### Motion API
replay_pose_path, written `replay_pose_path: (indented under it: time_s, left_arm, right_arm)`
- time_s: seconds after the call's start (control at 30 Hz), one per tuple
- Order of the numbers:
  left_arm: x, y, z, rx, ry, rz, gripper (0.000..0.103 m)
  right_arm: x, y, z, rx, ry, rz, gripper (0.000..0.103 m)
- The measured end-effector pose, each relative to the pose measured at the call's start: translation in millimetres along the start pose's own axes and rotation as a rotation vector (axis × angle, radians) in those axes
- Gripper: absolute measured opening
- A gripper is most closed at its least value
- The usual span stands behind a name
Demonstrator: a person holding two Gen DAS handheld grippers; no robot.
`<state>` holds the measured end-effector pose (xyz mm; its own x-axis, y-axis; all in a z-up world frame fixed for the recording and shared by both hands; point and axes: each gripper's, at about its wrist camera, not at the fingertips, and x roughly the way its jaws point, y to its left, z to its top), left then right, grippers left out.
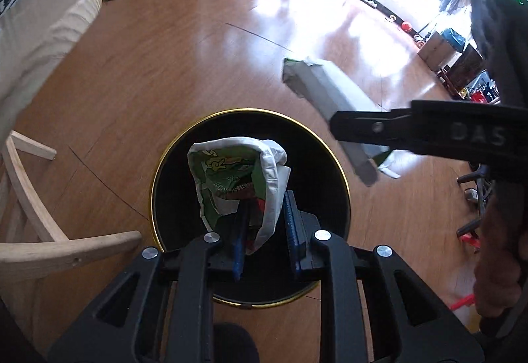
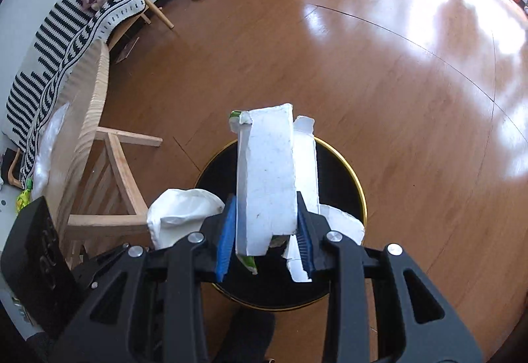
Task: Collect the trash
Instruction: 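Carry the snack bag and white box over the black trash bin with both tools, then open the left tool and right tool to drop both items into the bin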
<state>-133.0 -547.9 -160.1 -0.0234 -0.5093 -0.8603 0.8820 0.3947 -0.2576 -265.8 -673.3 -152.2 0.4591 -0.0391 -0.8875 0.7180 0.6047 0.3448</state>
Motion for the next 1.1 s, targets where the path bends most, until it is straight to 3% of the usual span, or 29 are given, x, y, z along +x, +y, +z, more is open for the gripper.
replay_pose_path:
  time_s: [0.03,0.1,0.13,0.17,0.6,0.7,0.93,1.0,1.1]
  left_arm:
    - [0,-8,-3,-0.003,0.0,0.006,0.022]
    - [4,-4,-2,-0.002,0.009,0.019,0.037]
    - [5,-5,-1,-0.001,0.007,0.025,0.053]
    - [7,-8,0,0.001,-0.006,0.033,0.06]
    - [-4,-16,6,0.031,-0.012,-0.026,0.077]
    - [-5,-12,7,0.012,0.0,-0.047,0.088]
    - [9,-10,7,-0.018,0.107,-0.095,0.097]
    - [16,-11,6,0.006,0.138,-0.006,0.097]
    - [23,-14,9,0.028,0.19,-0.023,0.097]
  right_arm:
    - [2,0,1,0.002,0.003,0.006,0.034]
    - [5,-1,2,-0.002,0.014,0.009,0.034]
    - [7,-1,3,-0.006,0.019,0.006,0.035]
    - [9,-1,3,-0.01,0.026,0.004,0.035]
    - [14,7,11,-0.027,0.036,0.005,0.036]
    - [13,4,12,-0.018,0.035,0.002,0.036]
    - [12,0,10,-0.004,0.027,-0.008,0.036]
    - [12,0,10,-0.001,0.027,-0.013,0.036]
    - [11,-2,9,0.003,0.026,-0.013,0.036]
